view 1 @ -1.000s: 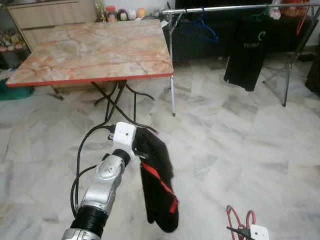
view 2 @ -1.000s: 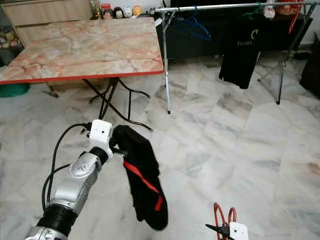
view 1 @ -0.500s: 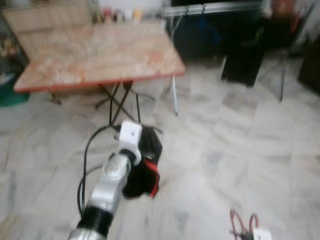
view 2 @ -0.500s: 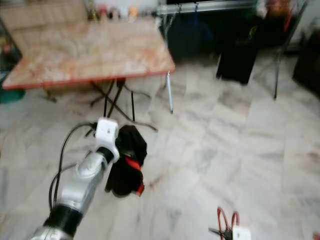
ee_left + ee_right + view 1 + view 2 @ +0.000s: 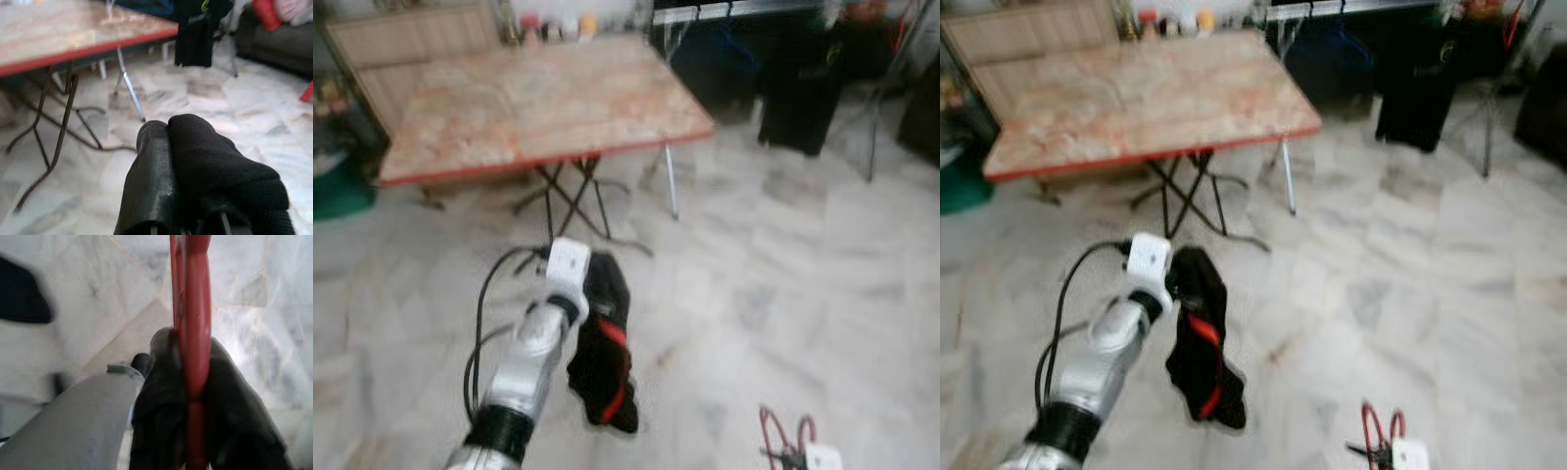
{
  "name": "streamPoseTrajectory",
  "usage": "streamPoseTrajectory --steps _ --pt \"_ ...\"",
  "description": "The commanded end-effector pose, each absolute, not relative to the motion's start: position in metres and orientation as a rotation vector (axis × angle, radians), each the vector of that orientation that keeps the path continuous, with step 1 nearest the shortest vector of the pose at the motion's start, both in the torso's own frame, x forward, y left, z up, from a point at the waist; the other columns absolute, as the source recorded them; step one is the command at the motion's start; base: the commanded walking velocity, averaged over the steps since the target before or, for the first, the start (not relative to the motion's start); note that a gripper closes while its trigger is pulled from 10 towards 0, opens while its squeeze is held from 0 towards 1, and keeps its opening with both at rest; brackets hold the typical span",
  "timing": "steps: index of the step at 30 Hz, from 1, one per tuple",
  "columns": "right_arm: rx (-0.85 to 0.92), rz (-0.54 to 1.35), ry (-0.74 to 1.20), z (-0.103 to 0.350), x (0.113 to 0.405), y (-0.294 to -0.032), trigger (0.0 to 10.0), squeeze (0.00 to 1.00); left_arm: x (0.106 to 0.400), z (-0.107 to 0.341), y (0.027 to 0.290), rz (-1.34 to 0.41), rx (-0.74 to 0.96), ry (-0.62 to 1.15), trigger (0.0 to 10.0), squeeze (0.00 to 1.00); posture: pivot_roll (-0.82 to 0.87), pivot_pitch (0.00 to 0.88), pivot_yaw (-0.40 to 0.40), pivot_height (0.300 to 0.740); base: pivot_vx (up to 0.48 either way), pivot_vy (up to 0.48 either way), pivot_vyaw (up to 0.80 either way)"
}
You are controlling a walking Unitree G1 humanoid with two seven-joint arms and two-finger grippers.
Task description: Hang hanger
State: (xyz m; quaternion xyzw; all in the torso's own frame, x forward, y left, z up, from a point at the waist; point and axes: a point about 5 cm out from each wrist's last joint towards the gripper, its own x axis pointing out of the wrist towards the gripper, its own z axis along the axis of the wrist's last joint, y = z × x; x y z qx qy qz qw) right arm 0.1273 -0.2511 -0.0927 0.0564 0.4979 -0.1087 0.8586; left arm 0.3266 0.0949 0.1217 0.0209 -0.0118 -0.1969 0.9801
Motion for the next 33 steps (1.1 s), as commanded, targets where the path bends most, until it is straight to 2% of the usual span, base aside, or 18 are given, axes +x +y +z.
streamPoseTrajectory --steps 1,4,27,33 --pt "0.131 -0.210 1.031 -0.0927 0.1328 -0.2441 10.0 0.00 0.3277 0.1243 0.1064 -0.366 0.070 -0.042 10.0 0.00 -0.02 0.000 0.007 0.740 0.000 0.480 0.80" --pt "0.146 -0.219 1.029 -0.0929 0.1325 -0.2438 10.0 0.00 0.3276 0.1242 0.1063 -0.365 0.070 -0.042 10.0 0.00 -0.02 0.000 0.007 0.740 0.000 0.369 0.44" --pt "0.153 -0.217 1.033 -0.0932 0.1318 -0.2437 10.0 0.00 0.3258 0.1269 0.1064 -0.367 0.049 -0.063 10.0 0.00 -0.01 0.000 0.004 0.740 0.000 0.000 0.00" --pt "0.152 -0.214 1.033 -0.0932 0.1320 -0.2433 10.0 0.00 0.3260 0.1270 0.1062 -0.367 0.050 -0.065 10.0 0.00 -0.01 0.000 0.004 0.740 0.297 0.000 0.00"
